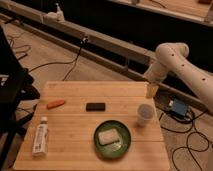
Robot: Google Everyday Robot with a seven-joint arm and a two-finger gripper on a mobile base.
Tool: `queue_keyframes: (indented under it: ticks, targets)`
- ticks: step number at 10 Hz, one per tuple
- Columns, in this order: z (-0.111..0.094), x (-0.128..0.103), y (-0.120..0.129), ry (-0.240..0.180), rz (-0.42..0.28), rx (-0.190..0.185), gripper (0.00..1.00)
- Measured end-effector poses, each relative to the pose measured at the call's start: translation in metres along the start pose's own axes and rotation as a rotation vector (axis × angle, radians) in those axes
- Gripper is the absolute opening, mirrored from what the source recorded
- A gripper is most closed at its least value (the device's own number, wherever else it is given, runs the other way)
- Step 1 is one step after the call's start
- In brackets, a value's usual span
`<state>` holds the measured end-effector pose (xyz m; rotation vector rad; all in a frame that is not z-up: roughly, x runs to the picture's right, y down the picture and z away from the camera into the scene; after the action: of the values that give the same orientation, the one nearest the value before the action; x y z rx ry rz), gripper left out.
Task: Place the eraser in the ceramic cup
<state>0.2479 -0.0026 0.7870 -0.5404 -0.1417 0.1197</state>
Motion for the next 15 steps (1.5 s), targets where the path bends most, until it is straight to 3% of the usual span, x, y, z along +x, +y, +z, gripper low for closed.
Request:
queue_keyframes:
  ticks: [5,9,12,15]
  targets:
    - [0.0,0.0,0.0,0.0,0.0,0.0,0.8]
    - [-0.002,-0.016,-0.011,-0.009,-0.051,0.029,0.8]
    - [0.008,-0.061,-0.018,-0.071,-0.136,0.031,0.8]
    - [0.031,-0.119,-0.014,-0.176,-0.194,-0.006,0.8]
